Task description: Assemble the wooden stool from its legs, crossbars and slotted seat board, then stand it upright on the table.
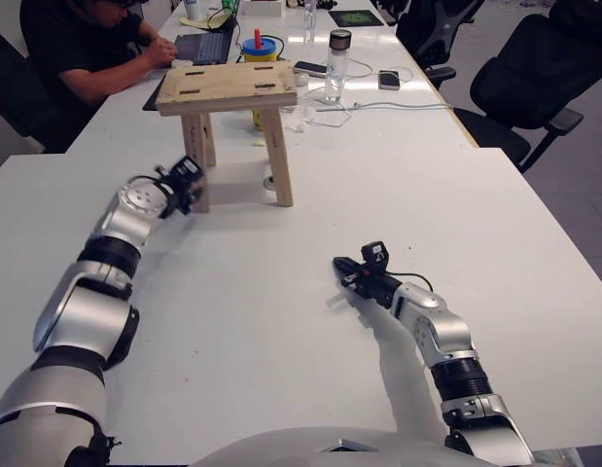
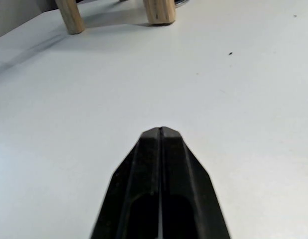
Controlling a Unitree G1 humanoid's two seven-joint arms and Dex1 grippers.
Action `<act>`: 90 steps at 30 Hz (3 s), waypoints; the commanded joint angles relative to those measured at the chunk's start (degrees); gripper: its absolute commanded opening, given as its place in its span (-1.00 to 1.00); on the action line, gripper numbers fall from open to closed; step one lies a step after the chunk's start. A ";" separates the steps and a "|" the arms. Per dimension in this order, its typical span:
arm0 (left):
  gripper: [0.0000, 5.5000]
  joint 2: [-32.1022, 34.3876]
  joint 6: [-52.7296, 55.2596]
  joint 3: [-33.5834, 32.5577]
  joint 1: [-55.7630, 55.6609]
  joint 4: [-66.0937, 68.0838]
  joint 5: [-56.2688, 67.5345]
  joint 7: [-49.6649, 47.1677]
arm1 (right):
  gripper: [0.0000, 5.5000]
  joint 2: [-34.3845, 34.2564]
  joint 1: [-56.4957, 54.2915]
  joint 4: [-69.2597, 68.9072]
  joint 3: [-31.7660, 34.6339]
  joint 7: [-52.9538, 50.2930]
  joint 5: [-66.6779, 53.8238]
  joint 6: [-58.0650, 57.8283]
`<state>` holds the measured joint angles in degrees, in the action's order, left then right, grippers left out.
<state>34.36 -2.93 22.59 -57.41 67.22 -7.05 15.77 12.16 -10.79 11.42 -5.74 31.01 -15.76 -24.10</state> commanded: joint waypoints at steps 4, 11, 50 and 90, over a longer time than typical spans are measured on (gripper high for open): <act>-0.18 -8.62 -10.11 -14.90 16.33 -7.97 11.98 1.51 | -1.00 -0.12 0.76 3.84 1.98 -0.82 0.51 1.97; -0.18 -23.88 -14.28 -24.84 36.05 -35.89 24.87 -4.58 | -1.00 -2.10 -10.56 8.22 10.73 -12.97 2.59 17.00; -0.18 -33.76 -30.44 -27.48 11.98 -11.61 9.93 -15.51 | -1.00 -6.76 -30.37 37.13 12.04 -23.62 11.56 41.74; -0.18 -27.94 -27.23 -29.59 9.07 -12.06 8.67 -13.79 | -1.00 -8.61 -29.60 35.05 12.24 -26.09 11.92 42.74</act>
